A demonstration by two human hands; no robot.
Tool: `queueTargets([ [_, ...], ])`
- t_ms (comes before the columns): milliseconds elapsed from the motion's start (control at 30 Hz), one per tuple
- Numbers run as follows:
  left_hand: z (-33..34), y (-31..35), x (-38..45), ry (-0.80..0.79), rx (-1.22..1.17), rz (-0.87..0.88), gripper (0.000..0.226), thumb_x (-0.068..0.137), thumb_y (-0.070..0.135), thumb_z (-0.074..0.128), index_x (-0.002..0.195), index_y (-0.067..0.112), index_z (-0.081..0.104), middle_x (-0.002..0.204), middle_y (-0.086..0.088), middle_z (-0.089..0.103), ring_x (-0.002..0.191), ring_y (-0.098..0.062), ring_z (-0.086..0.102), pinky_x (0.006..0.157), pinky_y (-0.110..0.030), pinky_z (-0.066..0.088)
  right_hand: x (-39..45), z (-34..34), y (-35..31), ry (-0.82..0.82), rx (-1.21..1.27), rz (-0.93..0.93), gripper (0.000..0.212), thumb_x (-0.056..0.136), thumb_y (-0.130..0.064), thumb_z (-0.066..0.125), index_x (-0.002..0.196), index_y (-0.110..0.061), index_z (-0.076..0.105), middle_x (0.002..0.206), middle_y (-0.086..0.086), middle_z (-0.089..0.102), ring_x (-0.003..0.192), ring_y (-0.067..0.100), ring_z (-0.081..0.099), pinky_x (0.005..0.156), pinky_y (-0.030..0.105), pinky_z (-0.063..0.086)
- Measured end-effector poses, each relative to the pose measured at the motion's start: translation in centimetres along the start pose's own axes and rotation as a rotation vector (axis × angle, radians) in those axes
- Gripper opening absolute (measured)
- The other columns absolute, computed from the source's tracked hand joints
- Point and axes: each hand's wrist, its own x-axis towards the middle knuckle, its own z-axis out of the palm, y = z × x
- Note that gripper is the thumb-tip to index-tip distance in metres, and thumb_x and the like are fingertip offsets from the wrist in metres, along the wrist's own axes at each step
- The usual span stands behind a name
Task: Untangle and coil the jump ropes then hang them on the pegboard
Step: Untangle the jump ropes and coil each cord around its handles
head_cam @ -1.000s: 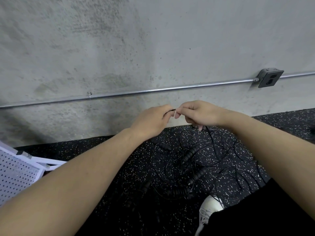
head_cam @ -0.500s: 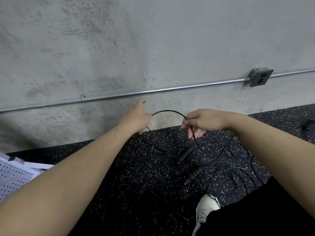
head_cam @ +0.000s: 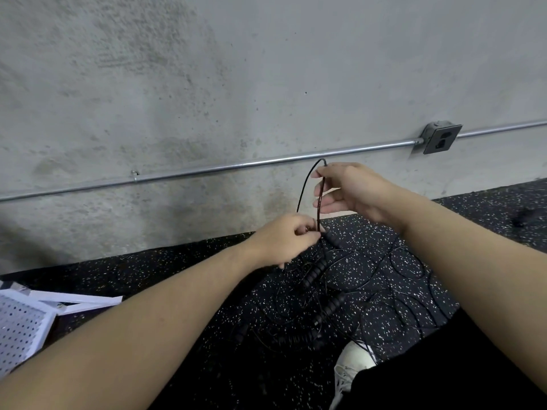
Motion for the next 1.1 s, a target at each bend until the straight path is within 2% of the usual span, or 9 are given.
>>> queueTargets([
  [133,0.9,0.7,0.2,-0.031,-0.066,0.02,0.021,0.106,0.033,0.05,0.108,0.027,0.07,0.103,0.012,0.06,0.046,-0.004,0.053,0.054,-0.037,0.054,0.2,-0.3,-0.2,0.049,0.163,0.038,0.016,0.106,-0.024,0.048,0.106,-0.013,0.06,0.076,0.004,0.068,0.062,0.02,0.069,0.053,0.028,0.058],
  [233,0.7,1.3,0.5,-0.003,-0.089,-0.033,0.028,0.11,0.035,0.041,0.106,0.026,0.068,0.061,0.015,0.065,0.041,-0.007,0.052,0.074,-0.045,0.057,0.6,-1.2,0.0,0.083,0.225,0.095,0.032,0.109,-0.036,0.037,0.106,-0.016,0.062,0.081,0.005,0.067,0.06,0.017,0.067,0.053,0.029,0.058],
  [267,0.6,1.5,0.7,0.029,-0.111,-0.03,0.029,0.109,0.035,0.041,0.104,0.026,0.068,0.064,0.013,0.069,0.041,-0.008,0.052,0.075,-0.046,0.057,0.7,-1.5,0.2,0.099,0.195,0.116,0.036,0.109,-0.037,0.033,0.108,-0.015,0.061,0.082,0.005,0.065,0.06,0.017,0.064,0.054,0.029,0.057],
  [367,0.0,1.7,1.4,0.152,-0.271,-0.041,0.028,0.109,0.033,0.043,0.104,0.021,0.067,0.099,0.005,0.078,0.041,-0.013,0.052,0.058,-0.039,0.054,0.8,-2.4,1.3,0.112,-0.11,0.151,0.032,0.106,-0.026,0.031,0.121,-0.015,0.058,0.083,0.005,0.057,0.06,0.015,0.05,0.054,0.029,0.052],
  [533,-1.1,1.7,2.6,0.278,-0.666,-0.185,0.029,0.107,0.03,0.048,0.114,0.006,0.063,0.103,0.005,0.079,0.045,-0.02,0.046,0.045,-0.025,0.041,-0.8,-3.4,3.3,-0.325,-0.895,0.13,0.04,0.103,-0.013,0.042,0.139,-0.031,0.043,0.1,0.002,0.065,0.075,0.014,0.056,0.074,0.035,0.059],
  [633,-1.3,1.6,3.1,0.281,-0.896,-0.243,0.025,0.108,0.03,0.047,0.112,0.009,0.061,0.107,0.0,0.078,0.044,-0.015,0.043,0.043,-0.022,0.04,-0.9,-3.1,4.1,-0.461,-1.003,0.162,0.029,0.106,-0.027,0.046,0.134,-0.036,0.046,0.105,0.004,0.062,0.084,0.016,0.059,0.073,0.028,0.058],
  [800,-1.0,1.7,3.7,0.309,-0.961,-0.28,0.026,0.108,0.035,0.045,0.112,0.017,0.063,0.104,0.004,0.079,0.042,-0.013,0.044,0.042,-0.021,0.04,-0.3,-3.2,4.8,-0.271,-1.032,0.038,0.025,0.11,-0.034,0.036,0.1,-0.024,0.057,0.089,0.004,0.067,0.077,0.019,0.064,0.078,0.035,0.054],
  [967,0.8,1.1,3.9,0.246,-0.54,-0.266,0.028,0.104,0.037,0.054,0.125,0.019,0.061,0.114,0.002,0.071,0.042,-0.01,0.049,0.041,-0.024,0.045,0.1,-3.8,4.0,0.073,-0.885,-0.131,0.03,0.109,-0.03,0.039,0.093,-0.019,0.062,0.074,0.001,0.064,0.064,0.01,0.057,0.067,0.03,0.042],
  [1100,2.9,0.4,4.3,0.101,-0.336,-0.241,0.037,0.105,0.03,0.055,0.142,0.027,0.049,0.113,-0.003,0.064,0.044,-0.007,0.05,0.042,-0.025,0.046,0.1,-3.2,3.1,0.136,-0.552,-0.162,0.031,0.109,-0.026,0.041,0.086,-0.015,0.059,0.057,-0.001,0.058,0.046,0.012,0.052,0.05,0.023,0.044],
])
